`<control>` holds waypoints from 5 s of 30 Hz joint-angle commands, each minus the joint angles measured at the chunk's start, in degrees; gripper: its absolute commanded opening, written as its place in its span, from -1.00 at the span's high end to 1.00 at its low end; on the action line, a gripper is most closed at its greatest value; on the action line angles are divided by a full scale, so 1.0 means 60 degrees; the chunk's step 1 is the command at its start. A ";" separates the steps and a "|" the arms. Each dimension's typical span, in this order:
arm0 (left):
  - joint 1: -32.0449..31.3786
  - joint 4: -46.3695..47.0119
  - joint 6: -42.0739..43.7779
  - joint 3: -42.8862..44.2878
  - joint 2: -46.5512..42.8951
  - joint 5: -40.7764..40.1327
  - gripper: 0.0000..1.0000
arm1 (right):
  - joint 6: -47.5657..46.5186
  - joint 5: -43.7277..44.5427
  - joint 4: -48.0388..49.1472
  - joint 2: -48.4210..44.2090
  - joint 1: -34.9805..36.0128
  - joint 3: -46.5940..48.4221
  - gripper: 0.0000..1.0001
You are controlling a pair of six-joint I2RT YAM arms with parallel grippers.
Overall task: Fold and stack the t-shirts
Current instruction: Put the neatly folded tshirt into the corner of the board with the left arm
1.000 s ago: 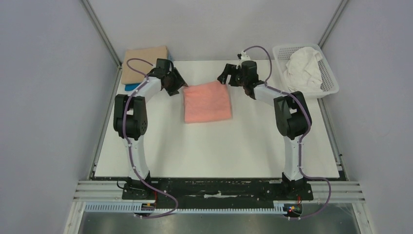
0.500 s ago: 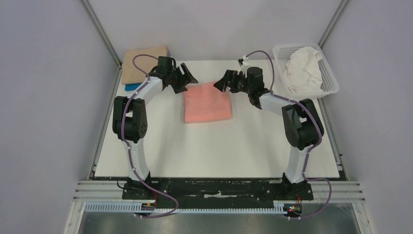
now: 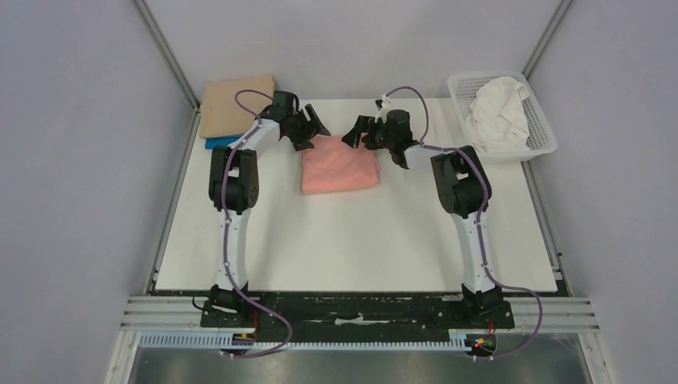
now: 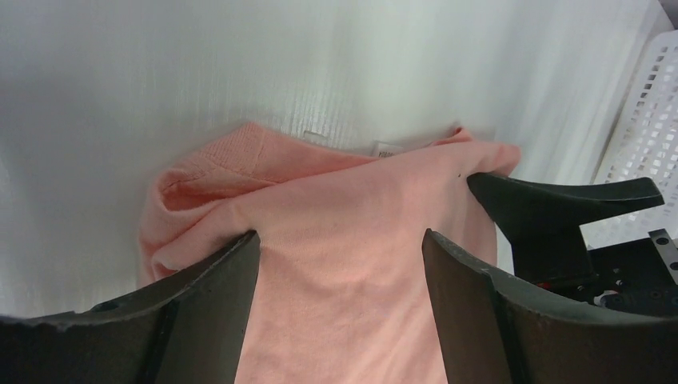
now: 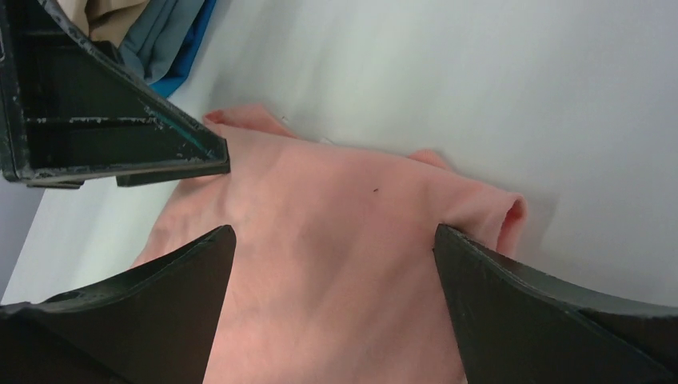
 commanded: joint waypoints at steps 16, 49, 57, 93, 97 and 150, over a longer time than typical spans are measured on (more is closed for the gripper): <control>0.0036 -0.0881 0.0709 -0.2142 -0.3441 -0.1960 -0.70 | -0.1375 0.2214 -0.1763 -0.3129 -0.0079 -0.0661 -0.96; -0.1984 -0.1805 0.0386 -0.3203 -0.1483 -0.4723 0.17 | -0.1719 0.1731 0.0479 -1.0947 -0.0306 -0.9903 -0.96; -0.2762 -0.3804 0.0829 -0.0904 -0.0125 -0.6559 0.96 | -0.1863 0.1879 0.0538 -1.1332 -0.0474 -1.0254 -0.96; -0.1703 0.2623 1.0163 0.1961 -0.1094 -1.1832 0.95 | -0.2295 0.3705 0.0988 -1.1179 -0.0542 -1.0573 -0.96; -0.1451 0.3014 1.0346 0.2230 -0.1243 -1.1597 0.96 | -0.2272 0.3724 0.0943 -1.1008 -0.0534 -1.0485 -0.96; 0.0547 0.5109 0.8480 -0.0653 -0.3020 -1.0933 0.96 | -0.2011 0.3508 0.0389 -0.9788 -0.0534 -0.9724 -0.96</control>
